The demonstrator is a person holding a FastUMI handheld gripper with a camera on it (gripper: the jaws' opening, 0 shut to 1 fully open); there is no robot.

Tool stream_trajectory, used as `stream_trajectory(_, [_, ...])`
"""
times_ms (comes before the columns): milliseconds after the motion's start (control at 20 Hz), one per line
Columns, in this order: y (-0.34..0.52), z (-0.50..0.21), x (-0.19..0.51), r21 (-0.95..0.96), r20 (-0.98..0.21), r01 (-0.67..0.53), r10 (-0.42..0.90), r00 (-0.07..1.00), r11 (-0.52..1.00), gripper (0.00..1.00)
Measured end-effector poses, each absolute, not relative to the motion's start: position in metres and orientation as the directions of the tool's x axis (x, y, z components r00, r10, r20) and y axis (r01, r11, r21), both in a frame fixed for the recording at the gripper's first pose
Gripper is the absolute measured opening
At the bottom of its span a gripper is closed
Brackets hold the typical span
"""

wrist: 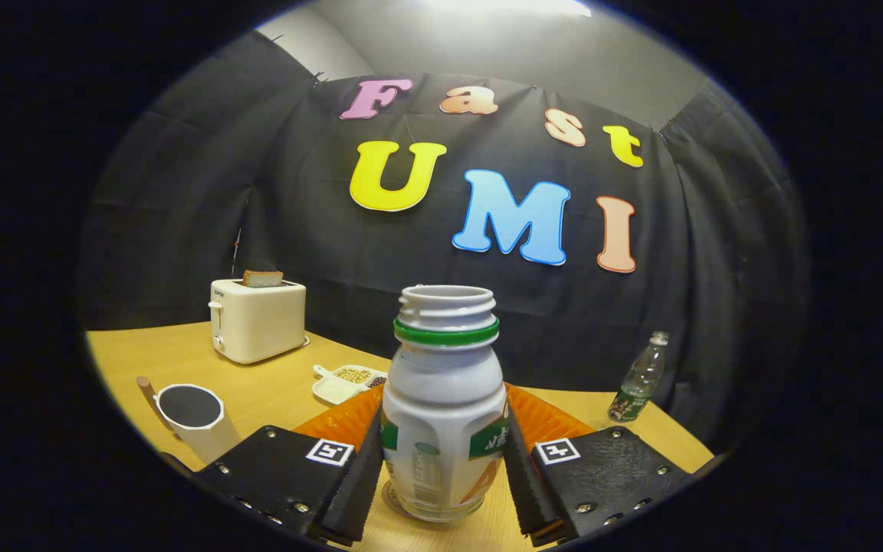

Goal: Take the bottle from table, then pour the juice into the cup, finally place the bottle on the coaster

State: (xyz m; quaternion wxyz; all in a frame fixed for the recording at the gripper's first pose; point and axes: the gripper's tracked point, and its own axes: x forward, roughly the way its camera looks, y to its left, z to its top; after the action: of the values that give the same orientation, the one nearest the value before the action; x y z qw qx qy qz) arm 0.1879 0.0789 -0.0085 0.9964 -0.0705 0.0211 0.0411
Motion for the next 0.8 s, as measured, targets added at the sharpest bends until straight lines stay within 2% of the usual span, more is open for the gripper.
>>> stream_trajectory(600, [0.069, -0.027, 0.219, -0.085, -0.037, -0.067, 0.064, 0.997, 0.994, 0.72])
stream_trajectory(800, [0.072, -0.043, 0.225, -0.066, -0.075, -0.072, 0.067, 0.995, 0.995, 0.72])
